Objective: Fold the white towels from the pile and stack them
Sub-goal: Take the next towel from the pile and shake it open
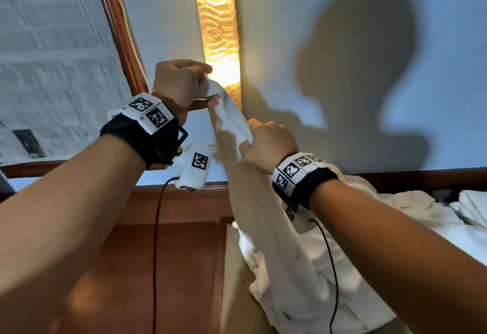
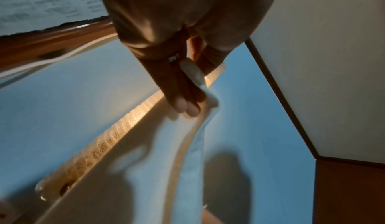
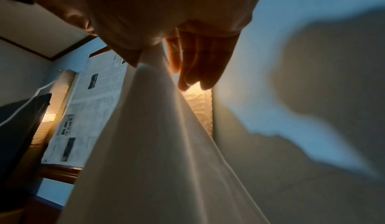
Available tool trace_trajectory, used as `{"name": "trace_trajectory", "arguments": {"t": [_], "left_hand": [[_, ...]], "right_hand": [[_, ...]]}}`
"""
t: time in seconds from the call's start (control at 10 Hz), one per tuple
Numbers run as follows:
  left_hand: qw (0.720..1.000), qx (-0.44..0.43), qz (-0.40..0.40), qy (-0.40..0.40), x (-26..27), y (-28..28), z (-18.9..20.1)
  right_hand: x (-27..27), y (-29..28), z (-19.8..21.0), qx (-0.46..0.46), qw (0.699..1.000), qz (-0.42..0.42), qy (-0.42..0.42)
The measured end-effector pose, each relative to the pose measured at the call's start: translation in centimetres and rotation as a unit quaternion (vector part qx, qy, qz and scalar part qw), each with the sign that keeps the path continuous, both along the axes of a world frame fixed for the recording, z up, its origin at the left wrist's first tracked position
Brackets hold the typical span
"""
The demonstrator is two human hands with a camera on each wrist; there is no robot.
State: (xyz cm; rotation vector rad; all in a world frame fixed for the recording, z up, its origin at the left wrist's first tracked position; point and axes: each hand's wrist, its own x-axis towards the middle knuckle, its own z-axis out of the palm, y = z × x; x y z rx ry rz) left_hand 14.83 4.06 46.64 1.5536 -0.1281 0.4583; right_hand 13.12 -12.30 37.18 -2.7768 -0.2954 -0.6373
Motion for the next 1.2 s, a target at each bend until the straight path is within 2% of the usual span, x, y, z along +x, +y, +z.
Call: {"name": "trace_trajectory", "arguments": {"t": [0.1, 0.2, 0.3, 0.4, 0.5, 0.6, 0.7, 0.8, 0.9, 1.0, 1.1, 1.2], "left_hand": [[0.998, -0.034, 0.060, 0.000, 2.2, 1.6, 0.2], [0.991, 0.018, 0.113, 0.067, 4.6, 5.1, 0.1], [0.984, 0.039, 0.140, 0.103, 7.0, 9.7, -1.4], [0.970, 0.107, 0.185, 0.119, 7.5, 11.1, -3.2], [0.936, 0.265, 0.220, 0.076, 6.6, 9.6, -5.2], [0.905, 0.417, 0.064, 0.056, 4.3, 6.4, -7.6], [0.876, 0.415, -0.233, 0.073, 1.9, 3.3, -10.9], [0.891, 0.390, -0.233, -0.014, 1.6, 3.6, -13.6], [0.891, 0.398, -0.207, -0.062, 1.5, 7.3, -13.4], [0.859, 0.460, -0.206, -0.087, 0.4, 11.5, -11.8], [0.849, 0.486, -0.183, -0.101, -0.4, 16.0, -10.7], [0.839, 0.516, -0.155, -0.077, -0.5, 20.4, -10.4]], "right_hand": [[0.7, -2.4, -0.9, -0.017, 0.998, -0.036, 0.048], [1.2, -6.9, -3.3, -0.052, 0.987, -0.092, 0.125], [0.8, -11.7, -5.8, -0.049, 0.968, -0.149, 0.198], [0.3, -13.6, -6.1, 0.000, 0.956, -0.189, 0.223], [0.6, -11.1, -4.2, 0.074, 0.971, -0.147, 0.175], [0.8, -4.9, -1.8, 0.110, 0.984, -0.036, 0.133], [0.1, 1.4, 0.3, 0.065, 0.988, 0.041, 0.135], [-0.8, 4.4, 1.0, -0.010, 0.992, 0.048, 0.114], [-2.6, 5.7, 0.1, -0.088, 0.988, -0.021, 0.126], [-4.4, 6.4, -1.9, -0.116, 0.977, -0.087, 0.156], [-6.4, 7.5, -3.0, -0.136, 0.969, -0.129, 0.161], [-7.7, 8.3, -3.0, -0.154, 0.964, -0.157, 0.147]]}}
